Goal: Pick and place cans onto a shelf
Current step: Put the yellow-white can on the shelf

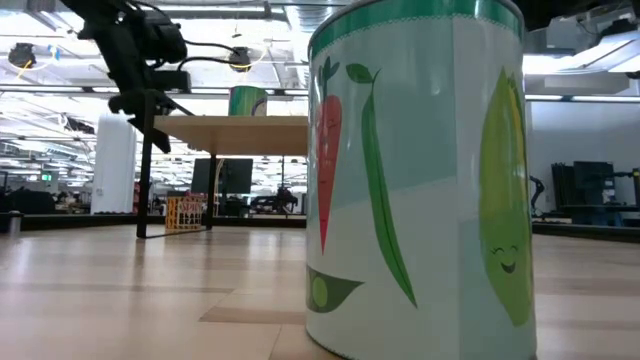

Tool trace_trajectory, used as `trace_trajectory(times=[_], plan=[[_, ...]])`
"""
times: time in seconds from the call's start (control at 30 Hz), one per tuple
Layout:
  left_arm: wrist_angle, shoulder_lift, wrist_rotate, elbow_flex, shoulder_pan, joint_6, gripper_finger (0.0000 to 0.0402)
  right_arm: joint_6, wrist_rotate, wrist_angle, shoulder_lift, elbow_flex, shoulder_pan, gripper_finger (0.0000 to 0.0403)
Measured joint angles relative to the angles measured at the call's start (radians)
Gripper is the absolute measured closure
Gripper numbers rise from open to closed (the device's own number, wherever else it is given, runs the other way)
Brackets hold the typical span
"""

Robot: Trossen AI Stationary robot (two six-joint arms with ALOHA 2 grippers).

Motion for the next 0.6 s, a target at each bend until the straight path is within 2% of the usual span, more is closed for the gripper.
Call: trace_trajectory(times=[0.3, 0.6], plan=[[0.03, 0.08, -0.011, -0.031, 0.005, 0.083, 0.0391, 0.006, 0.0, 0.008, 0.0, -0.007, 0.017, 0.0391], [0.223, 0.098, -0.063, -0.152, 0.004, 0.122, 0.0298, -0.01, 0.0, 0.007, 0.0, -0.007, 0.026, 0.0391]])
